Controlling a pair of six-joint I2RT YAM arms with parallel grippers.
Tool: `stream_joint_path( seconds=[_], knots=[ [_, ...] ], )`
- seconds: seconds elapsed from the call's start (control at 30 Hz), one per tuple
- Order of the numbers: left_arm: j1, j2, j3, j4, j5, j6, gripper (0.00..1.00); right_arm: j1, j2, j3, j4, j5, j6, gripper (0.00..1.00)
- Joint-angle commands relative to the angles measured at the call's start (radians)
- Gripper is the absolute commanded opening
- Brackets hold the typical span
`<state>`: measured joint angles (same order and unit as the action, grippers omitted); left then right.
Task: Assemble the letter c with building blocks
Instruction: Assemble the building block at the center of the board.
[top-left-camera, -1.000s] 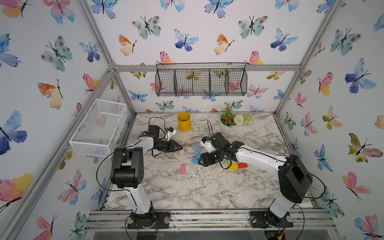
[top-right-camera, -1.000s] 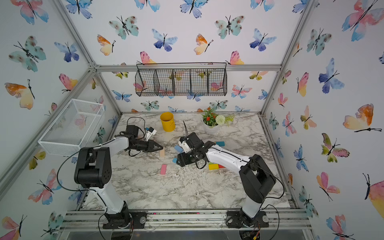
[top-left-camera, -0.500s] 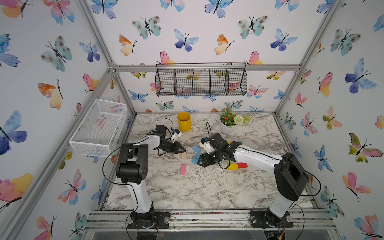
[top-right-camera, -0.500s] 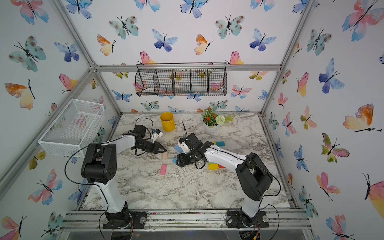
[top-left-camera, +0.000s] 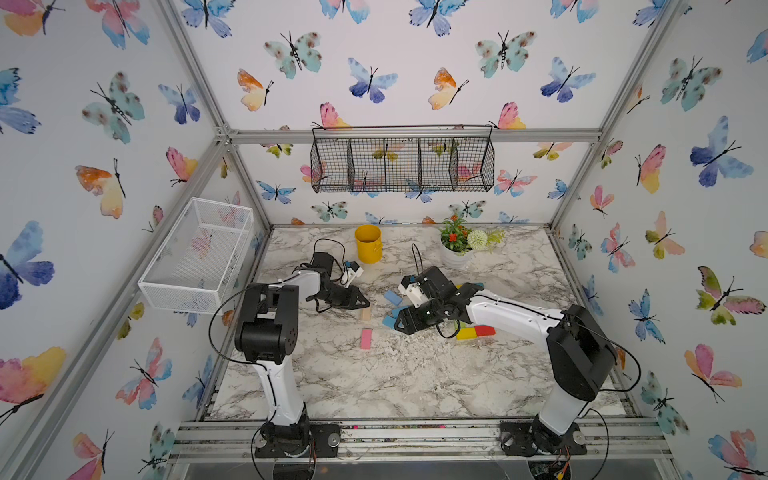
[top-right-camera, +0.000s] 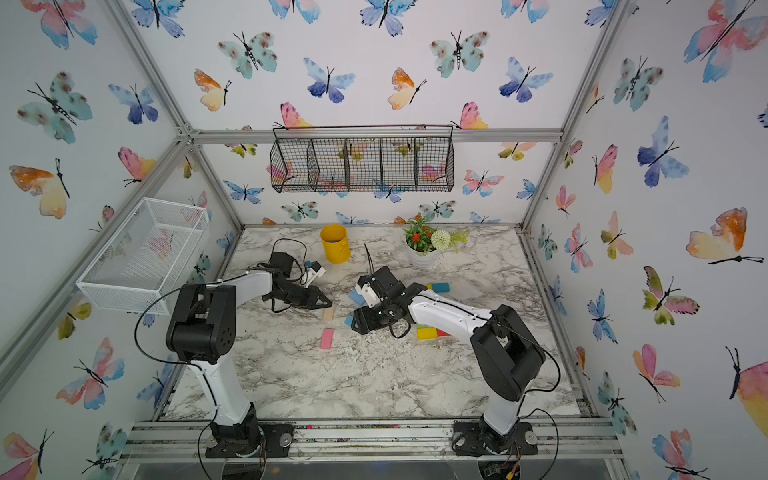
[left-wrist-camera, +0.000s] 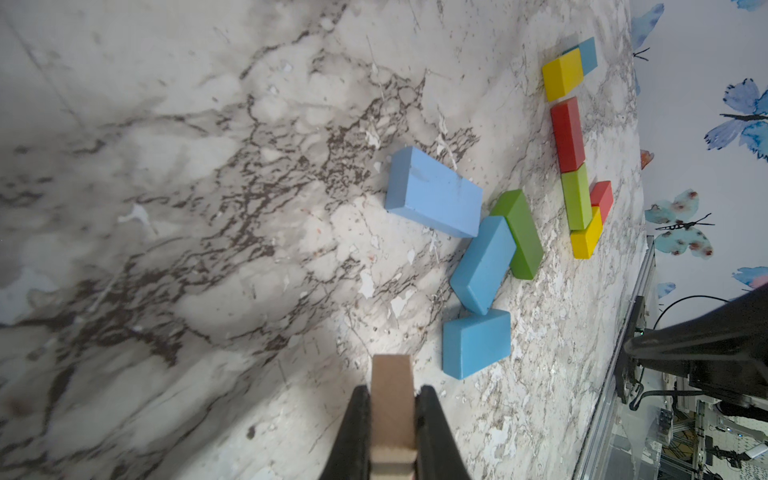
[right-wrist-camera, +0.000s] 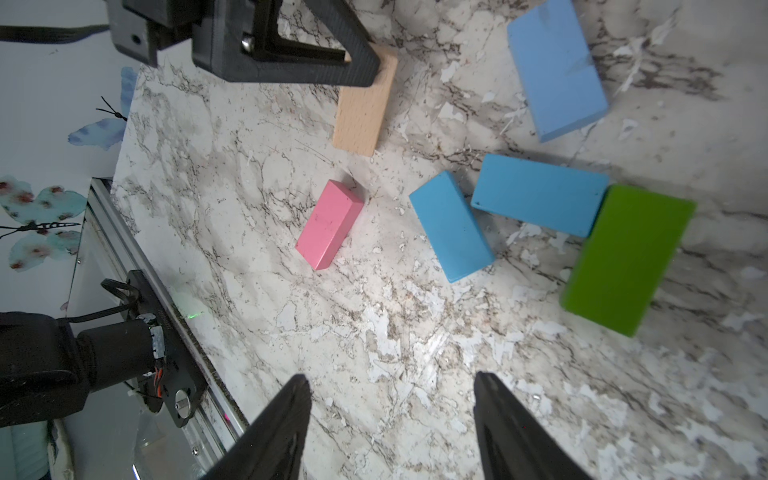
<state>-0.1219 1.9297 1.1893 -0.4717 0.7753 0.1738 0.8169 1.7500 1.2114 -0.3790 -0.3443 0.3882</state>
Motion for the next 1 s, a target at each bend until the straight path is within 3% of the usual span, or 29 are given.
stream_joint_path(
  seconds=[0.0, 0.53, 0.97],
  knots=[
    [-0.013, 0.021, -0.001, -0.016, -0.014, 0.008, 0.03, -0.007, -0.01, -0.019, 0.006, -0.009, -0.005, 0.66],
    [-0.025, 0.016, -0.013, -0.028, -0.053, -0.011, 0.14, -0.009, -0.025, -0.03, 0.008, -0.01, -0.002, 0.66],
    [-0.03, -0.006, -0.01, -0.033, -0.13, -0.032, 0.34, -0.008, -0.024, -0.036, 0.012, -0.019, -0.004, 0.66]
  ],
)
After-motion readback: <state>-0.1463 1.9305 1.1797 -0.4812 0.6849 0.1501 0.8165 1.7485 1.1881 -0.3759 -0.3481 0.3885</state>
